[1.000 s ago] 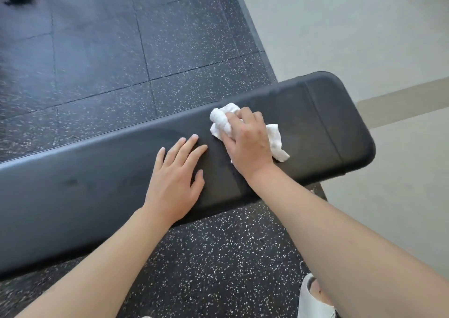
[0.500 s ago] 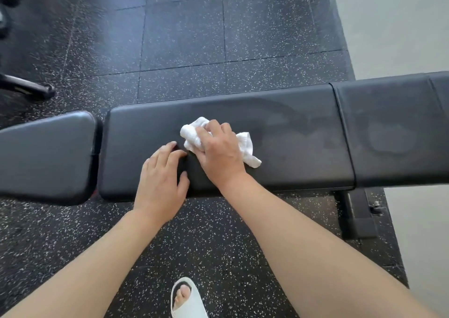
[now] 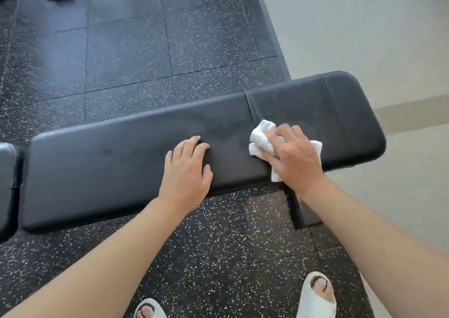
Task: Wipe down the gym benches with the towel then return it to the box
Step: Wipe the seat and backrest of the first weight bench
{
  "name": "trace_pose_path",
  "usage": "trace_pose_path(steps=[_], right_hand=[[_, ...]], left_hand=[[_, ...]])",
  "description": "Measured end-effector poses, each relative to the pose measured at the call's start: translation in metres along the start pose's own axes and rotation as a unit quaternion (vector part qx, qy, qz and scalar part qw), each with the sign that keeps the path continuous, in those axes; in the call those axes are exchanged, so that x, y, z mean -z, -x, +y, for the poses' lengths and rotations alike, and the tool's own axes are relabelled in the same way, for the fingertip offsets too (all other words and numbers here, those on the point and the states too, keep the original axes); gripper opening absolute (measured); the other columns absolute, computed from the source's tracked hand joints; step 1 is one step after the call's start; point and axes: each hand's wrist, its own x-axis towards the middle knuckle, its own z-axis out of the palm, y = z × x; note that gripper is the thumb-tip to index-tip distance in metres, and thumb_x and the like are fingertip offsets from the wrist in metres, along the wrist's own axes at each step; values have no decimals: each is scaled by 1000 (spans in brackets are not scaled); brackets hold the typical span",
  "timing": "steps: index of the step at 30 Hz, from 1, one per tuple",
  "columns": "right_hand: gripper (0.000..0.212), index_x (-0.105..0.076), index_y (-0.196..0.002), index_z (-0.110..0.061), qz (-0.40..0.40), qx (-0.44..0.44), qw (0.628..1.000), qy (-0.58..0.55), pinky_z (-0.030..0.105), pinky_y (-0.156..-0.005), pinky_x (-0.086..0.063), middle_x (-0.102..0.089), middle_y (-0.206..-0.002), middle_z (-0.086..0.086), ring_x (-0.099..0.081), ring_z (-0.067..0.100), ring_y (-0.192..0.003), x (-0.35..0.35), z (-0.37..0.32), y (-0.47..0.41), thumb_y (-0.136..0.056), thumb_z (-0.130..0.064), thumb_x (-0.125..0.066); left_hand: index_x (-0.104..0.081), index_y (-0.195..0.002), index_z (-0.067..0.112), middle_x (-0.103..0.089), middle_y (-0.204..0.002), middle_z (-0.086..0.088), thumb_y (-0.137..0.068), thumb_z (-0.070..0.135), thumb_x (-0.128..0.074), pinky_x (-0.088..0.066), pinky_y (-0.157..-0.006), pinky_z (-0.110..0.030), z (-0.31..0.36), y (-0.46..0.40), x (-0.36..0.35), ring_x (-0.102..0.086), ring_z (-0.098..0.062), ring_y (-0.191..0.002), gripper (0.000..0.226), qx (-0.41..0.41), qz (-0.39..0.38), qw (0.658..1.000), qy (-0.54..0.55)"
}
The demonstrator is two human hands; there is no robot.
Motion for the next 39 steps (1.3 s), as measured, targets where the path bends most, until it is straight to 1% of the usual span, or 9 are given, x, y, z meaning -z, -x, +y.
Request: trace_pose_path(steps=[4,8,14,17,21,26,31,35,39], right_hand=[[42,-66,-134,-10,5,-44,998,-39,33,-73,-45,-60,-108,6,-48,25,-89,18,45,46,-97,-30,-73],[40,-66,-133,-12,8,-34,996,-81,41,-75,-51,-61,-109,6,-50,26,-90,18,55,54,-96,-26,-73],[34,-72,-123,-12,-19,-1,995,-97,46,-72,-50,-64,-106,8,-54,30,-87,13,66,37,-92,-26,-74],[34,-71,-125,-13,-46,26,995,-88,47,-72,-49,-64,-108,10,-55,32,-88,7,72,-7,-95,-29,-70],[38,-66,-129,-13,-58,20,996,-64,50,-82,-47,-60,-120,14,-54,35,-103,-19,87,-96,-101,-38,-56],[35,-67,-117,-18,-68,-38,997,-9,40,-87,-39,-55,-127,7,-49,30,-118,-48,99,-175,-103,-44,-47],[36,-68,-117,-9,-6,-86,994,-68,47,-80,-46,-60,-115,13,-54,35,-101,-26,70,-106,-97,-37,-57],[33,-71,-122,-5,-16,-36,992,-123,46,-65,-51,-67,-104,12,-57,31,-79,6,37,4,-95,-25,-69],[31,-75,-115,-7,-18,48,993,-110,45,-61,-49,-69,-100,8,-56,29,-73,4,53,10,-102,-31,-59]], left_hand=[[-51,-145,16,-39,-161,-5,-100,25,-54,-33,-117,-55,56,-40,-17,-35,-29,-149,46,-59,-2,998,-16],[-47,-148,18,-40,-158,-8,-98,30,-53,-31,-117,-58,94,-86,-31,-35,-31,-147,51,-76,2,996,-40],[-52,-144,21,-43,-150,-7,-90,36,-53,-24,-123,-58,96,-94,-54,-43,-32,-138,56,-41,79,996,-15],[-53,-143,21,-43,-150,-7,-89,37,-52,-25,-122,-58,96,-96,-53,-44,-33,-136,57,-42,85,995,-10],[-55,-142,21,-45,-150,-8,-87,36,-53,-26,-121,-59,96,-97,-57,-45,-35,-134,58,-44,93,995,-7],[-56,-141,20,-46,-148,-8,-86,34,-55,-27,-120,-59,99,-98,-58,-46,-34,-134,57,-45,100,994,-2],[-56,-141,19,-46,-149,-9,-86,35,-53,-28,-120,-59,98,-97,-57,-45,-35,-134,58,-43,94,995,-13],[-53,-143,18,-43,-151,-8,-88,37,-49,-27,-120,-61,99,-96,-57,-42,-34,-134,58,-43,88,995,-9],[-52,-144,16,-41,-152,-7,-89,32,-47,-27,-119,-62,94,-97,-59,-40,-33,-135,57,-45,86,995,-8]])
